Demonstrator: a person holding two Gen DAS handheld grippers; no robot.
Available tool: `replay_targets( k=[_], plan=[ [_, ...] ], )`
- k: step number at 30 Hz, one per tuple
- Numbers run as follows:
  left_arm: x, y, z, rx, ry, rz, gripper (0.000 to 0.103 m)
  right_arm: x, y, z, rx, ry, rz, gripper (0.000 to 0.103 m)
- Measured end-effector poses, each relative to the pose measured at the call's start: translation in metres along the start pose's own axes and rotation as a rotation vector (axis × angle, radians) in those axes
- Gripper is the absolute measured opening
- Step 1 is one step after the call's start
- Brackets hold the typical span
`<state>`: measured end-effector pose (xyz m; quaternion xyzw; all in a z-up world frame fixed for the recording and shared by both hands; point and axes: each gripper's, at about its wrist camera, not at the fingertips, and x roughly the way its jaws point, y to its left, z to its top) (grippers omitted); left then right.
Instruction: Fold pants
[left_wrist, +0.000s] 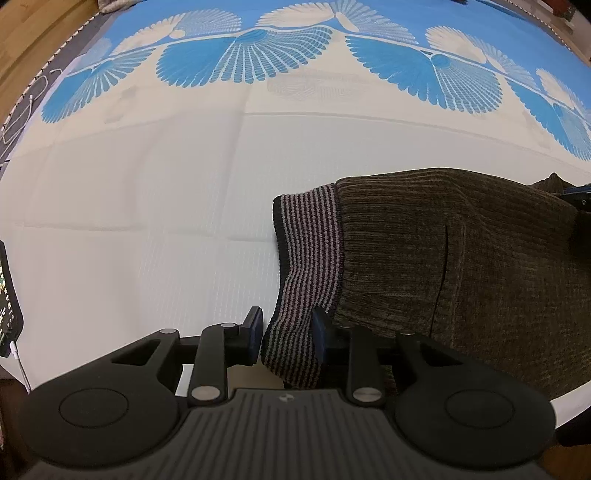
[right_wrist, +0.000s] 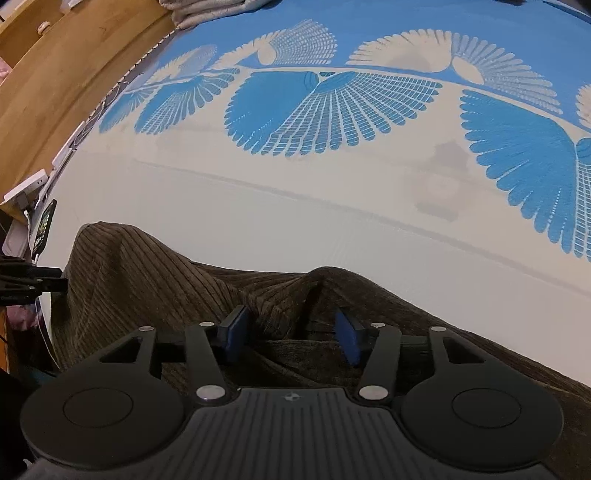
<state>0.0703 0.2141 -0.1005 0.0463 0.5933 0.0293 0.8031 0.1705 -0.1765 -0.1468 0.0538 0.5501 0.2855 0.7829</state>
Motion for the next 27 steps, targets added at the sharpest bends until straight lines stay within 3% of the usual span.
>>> replay_targets(
  k=[3,7,11,12,13,16,19,20,21,22,24,27],
  plan=[
    [0.0,0.001,-0.001,0.001,-0.002,-0.006,0.032,0.002,0.003,0.002,-0.01,0.007,0.011,0.056],
    [-0.001,0.002,-0.001,-0.001,-0.003,-0.009,0.034,0.004,0.006,0.003,-0.024,0.044,0.082,0.042],
    [-0.001,0.0,-0.001,0.008,-0.003,0.002,0.034,0.007,0.01,0.0,-0.056,0.06,0.087,0.041],
    [-0.001,-0.001,-0.001,0.009,-0.004,0.005,0.034,0.007,0.01,0.0,-0.052,0.056,0.085,0.036],
    [-0.002,-0.001,-0.001,0.011,-0.004,0.006,0.034,0.006,0.011,0.001,-0.063,0.047,0.078,0.024],
    [-0.002,-0.001,-0.002,0.007,-0.005,0.005,0.034,-0.003,0.012,0.006,-0.1,-0.016,0.051,0.015],
    [-0.003,0.0,-0.002,0.007,-0.006,0.005,0.034,-0.025,0.003,0.018,-0.032,-0.177,0.054,0.014],
    [-0.003,0.0,-0.002,0.008,-0.006,0.006,0.034,-0.031,0.0,0.021,-0.005,-0.232,0.034,0.012],
    [-0.003,0.0,-0.002,0.008,-0.007,0.006,0.034,-0.034,0.0,0.022,0.003,-0.274,-0.029,0.002],
    [-0.003,0.0,-0.002,0.009,-0.007,0.006,0.034,-0.034,0.0,0.023,0.0,-0.298,-0.1,0.002],
    [-0.003,-0.001,-0.002,0.006,-0.007,0.007,0.034,-0.032,-0.009,0.024,0.029,-0.299,-0.177,0.005],
    [-0.003,-0.001,-0.001,0.007,-0.005,0.008,0.034,-0.033,-0.017,0.025,0.065,-0.263,-0.123,0.006]
  ],
)
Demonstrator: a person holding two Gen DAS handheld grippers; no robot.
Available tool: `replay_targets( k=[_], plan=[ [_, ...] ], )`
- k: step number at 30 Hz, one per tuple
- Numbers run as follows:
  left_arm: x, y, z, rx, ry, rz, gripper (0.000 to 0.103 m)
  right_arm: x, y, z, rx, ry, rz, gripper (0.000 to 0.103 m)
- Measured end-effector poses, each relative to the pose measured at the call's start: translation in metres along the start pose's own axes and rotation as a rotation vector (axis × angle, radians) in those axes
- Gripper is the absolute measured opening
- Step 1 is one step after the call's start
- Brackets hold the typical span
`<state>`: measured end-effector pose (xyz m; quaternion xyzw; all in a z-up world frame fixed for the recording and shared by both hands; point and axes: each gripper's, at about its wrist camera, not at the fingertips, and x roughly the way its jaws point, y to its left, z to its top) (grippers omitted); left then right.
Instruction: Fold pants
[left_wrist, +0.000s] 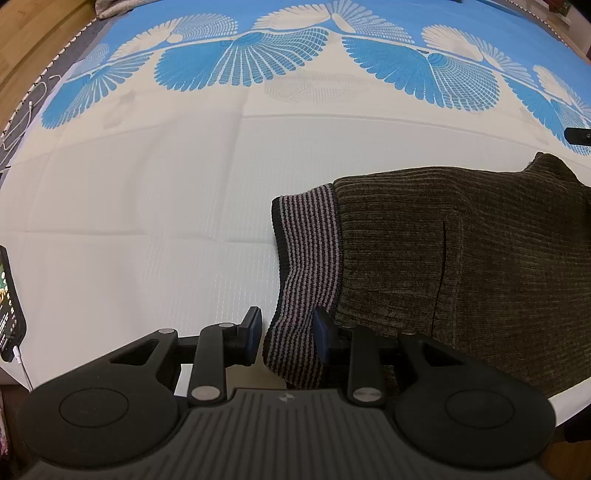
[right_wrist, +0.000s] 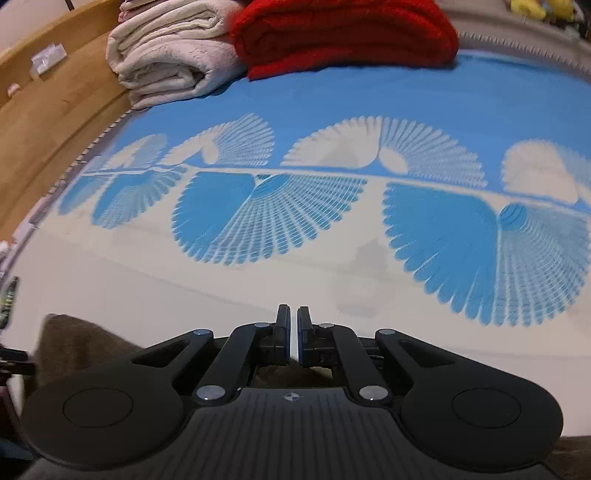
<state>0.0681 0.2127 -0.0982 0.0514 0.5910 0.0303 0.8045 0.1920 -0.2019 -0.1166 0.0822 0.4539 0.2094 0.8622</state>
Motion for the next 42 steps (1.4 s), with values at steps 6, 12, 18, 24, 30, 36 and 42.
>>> replay_targets(
  k=[6,12,18,24,30,36,42],
  plan=[
    [-0.001,-0.003,0.0,0.005,0.0,0.011,0.034,0.004,0.003,-0.002,-0.018,0.095,0.123,0.056],
    [-0.001,-0.002,-0.001,-0.005,-0.001,0.004,0.034,0.019,0.026,-0.022,-0.189,0.191,0.105,0.056],
    [-0.001,-0.002,0.0,-0.003,-0.001,0.006,0.034,0.026,0.049,-0.038,-0.383,0.195,0.046,0.019],
    [-0.001,-0.002,-0.001,-0.005,-0.002,0.004,0.034,0.016,0.05,-0.026,-0.373,0.083,0.011,0.004],
    [-0.002,-0.001,0.0,-0.005,-0.001,0.004,0.034,0.019,0.045,-0.025,-0.382,0.079,-0.056,0.027],
    [-0.002,-0.002,0.0,-0.005,0.002,0.01,0.034,0.01,0.029,-0.017,-0.331,0.038,-0.142,0.03],
    [-0.002,-0.002,0.0,-0.005,0.002,0.013,0.034,-0.005,0.009,-0.01,-0.257,0.047,-0.068,0.034]
  ],
)
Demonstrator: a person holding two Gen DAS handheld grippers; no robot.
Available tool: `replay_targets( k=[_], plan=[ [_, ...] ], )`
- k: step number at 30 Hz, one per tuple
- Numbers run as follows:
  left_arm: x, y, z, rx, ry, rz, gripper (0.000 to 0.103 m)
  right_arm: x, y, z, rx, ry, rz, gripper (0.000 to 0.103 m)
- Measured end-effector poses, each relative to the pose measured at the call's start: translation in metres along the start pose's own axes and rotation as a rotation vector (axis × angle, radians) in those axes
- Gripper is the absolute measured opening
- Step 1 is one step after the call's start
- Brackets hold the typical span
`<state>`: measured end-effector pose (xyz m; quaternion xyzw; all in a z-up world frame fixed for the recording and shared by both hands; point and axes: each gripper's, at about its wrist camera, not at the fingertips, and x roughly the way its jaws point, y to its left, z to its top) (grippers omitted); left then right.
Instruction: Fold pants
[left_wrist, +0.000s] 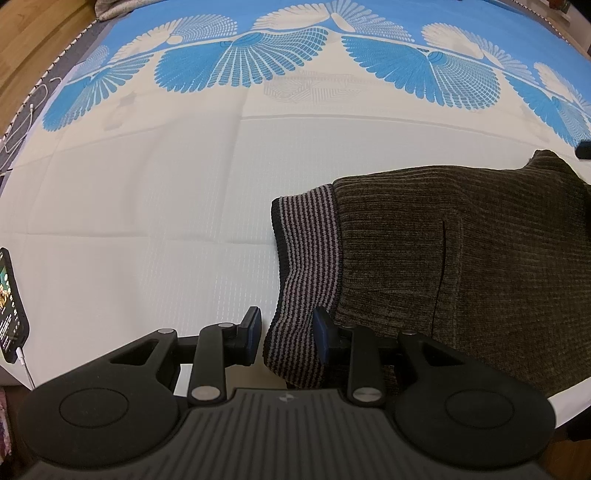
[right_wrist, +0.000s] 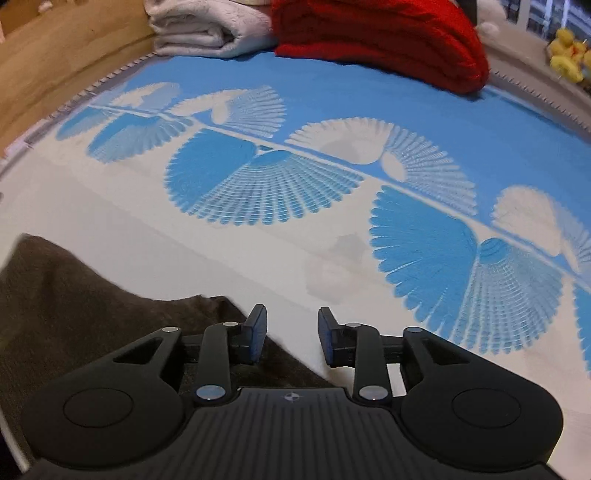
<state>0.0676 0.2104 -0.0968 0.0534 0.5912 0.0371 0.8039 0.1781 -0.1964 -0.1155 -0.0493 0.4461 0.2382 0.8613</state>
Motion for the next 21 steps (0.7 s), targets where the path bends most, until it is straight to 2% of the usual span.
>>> replay_targets(
  k=[2,3,4,8,10,11,13,16,21],
  plan=[
    [0.0,0.0,0.0,0.0,0.0,0.0,0.034,-0.003,-0.005,-0.002,0.005,0.034,0.075,0.041],
    [0.0,0.001,0.0,0.001,0.0,0.001,0.034,-0.004,-0.008,-0.004,0.0,0.056,0.094,0.047],
    [0.0,0.0,0.0,0.002,0.001,0.003,0.034,-0.003,-0.009,-0.008,-0.01,0.081,0.1,0.049],
    [0.0,-0.002,0.001,0.006,0.003,0.012,0.034,0.008,-0.007,-0.022,-0.077,0.174,0.056,0.049],
    [0.0,-0.003,0.001,0.008,0.004,0.016,0.034,0.013,0.0,-0.03,-0.151,0.19,0.025,0.048],
    [0.0,-0.004,0.001,0.008,0.004,0.017,0.034,0.014,0.004,-0.032,-0.177,0.192,0.013,0.045],
    [0.0,-0.003,0.0,0.007,0.003,0.018,0.034,0.015,0.006,-0.034,-0.202,0.192,-0.016,0.011],
    [-0.001,-0.003,0.0,0.007,0.002,0.016,0.034,0.011,-0.003,-0.029,-0.172,0.155,-0.036,0.003],
    [-0.001,-0.003,0.0,0.008,0.001,0.017,0.034,0.017,-0.01,-0.026,-0.14,0.151,-0.096,0.002]
  ],
)
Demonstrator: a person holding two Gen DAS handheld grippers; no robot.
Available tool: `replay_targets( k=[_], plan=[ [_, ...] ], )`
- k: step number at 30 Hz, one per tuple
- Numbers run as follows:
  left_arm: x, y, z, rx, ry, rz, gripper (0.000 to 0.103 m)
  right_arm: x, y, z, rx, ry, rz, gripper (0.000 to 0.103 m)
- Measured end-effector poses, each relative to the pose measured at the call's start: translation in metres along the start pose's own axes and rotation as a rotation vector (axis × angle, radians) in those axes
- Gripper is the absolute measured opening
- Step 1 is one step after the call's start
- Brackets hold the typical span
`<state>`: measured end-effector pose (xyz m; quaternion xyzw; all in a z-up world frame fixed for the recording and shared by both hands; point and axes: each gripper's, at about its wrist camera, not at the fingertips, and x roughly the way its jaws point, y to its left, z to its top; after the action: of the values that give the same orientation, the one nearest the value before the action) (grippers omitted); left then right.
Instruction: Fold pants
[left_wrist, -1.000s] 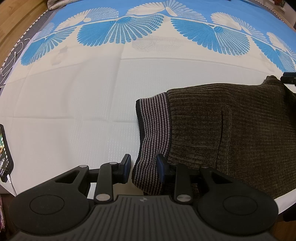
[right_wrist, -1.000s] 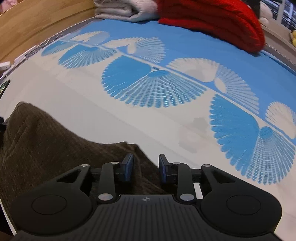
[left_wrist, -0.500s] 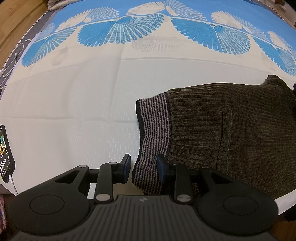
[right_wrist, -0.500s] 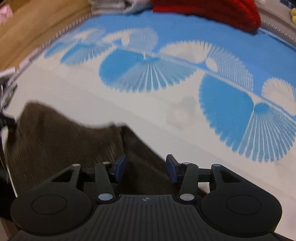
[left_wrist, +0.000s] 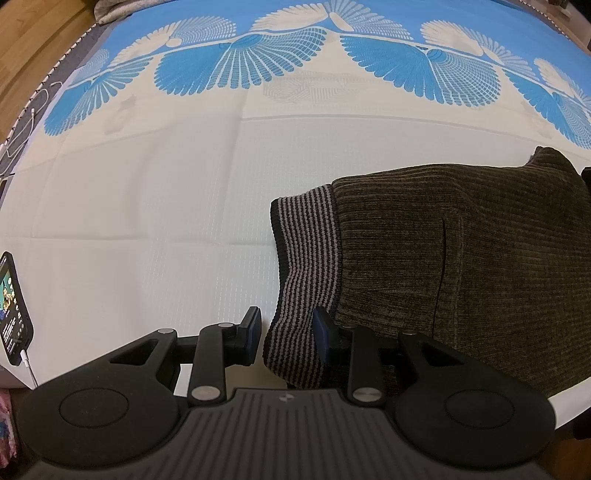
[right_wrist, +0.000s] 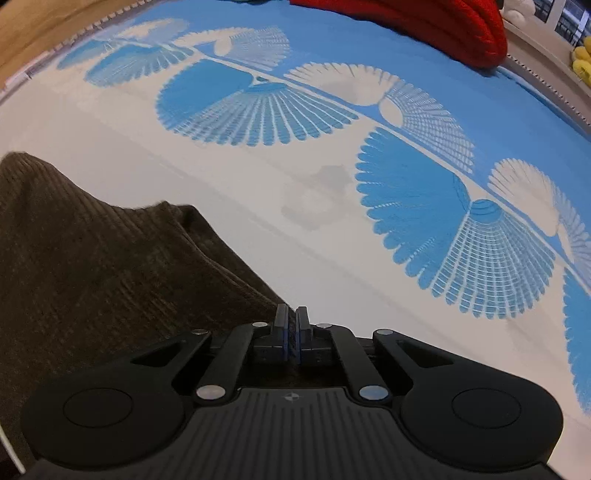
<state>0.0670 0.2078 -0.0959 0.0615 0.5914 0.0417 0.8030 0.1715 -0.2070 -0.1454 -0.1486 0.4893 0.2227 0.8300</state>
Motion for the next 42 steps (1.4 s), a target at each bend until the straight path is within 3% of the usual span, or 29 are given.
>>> replay_targets(
  k=[4,7,12,16,21,26,32,42],
  plan=[
    [-0.002,0.0,0.001,0.004,0.001,0.006,0.036,0.006,-0.003,-0.001,-0.013,0.019,-0.112,0.002],
    [-0.005,0.0,0.003,0.009,0.001,0.019,0.042,0.003,-0.015,-0.004,0.02,0.025,-0.154,0.002],
    [-0.013,0.0,0.009,-0.017,-0.012,0.025,0.047,-0.023,-0.031,-0.004,0.094,-0.07,-0.179,0.005],
    [-0.027,-0.004,0.015,-0.057,-0.054,0.041,0.05,-0.044,-0.048,-0.011,0.161,-0.126,-0.197,0.018],
    [-0.042,-0.011,0.023,-0.107,-0.1,0.057,0.05,-0.078,-0.082,-0.033,0.309,-0.208,-0.237,0.021],
    [-0.049,-0.025,0.032,-0.134,-0.126,0.082,0.05,-0.098,-0.117,-0.071,0.432,-0.213,-0.228,0.021],
    [-0.055,-0.053,0.049,-0.122,-0.154,0.052,0.05,-0.115,-0.148,-0.119,0.489,-0.176,-0.302,0.021],
    [-0.068,-0.124,0.074,-0.063,-0.201,-0.039,0.05,-0.166,-0.215,-0.261,0.792,-0.133,-0.406,0.024]
  ],
)
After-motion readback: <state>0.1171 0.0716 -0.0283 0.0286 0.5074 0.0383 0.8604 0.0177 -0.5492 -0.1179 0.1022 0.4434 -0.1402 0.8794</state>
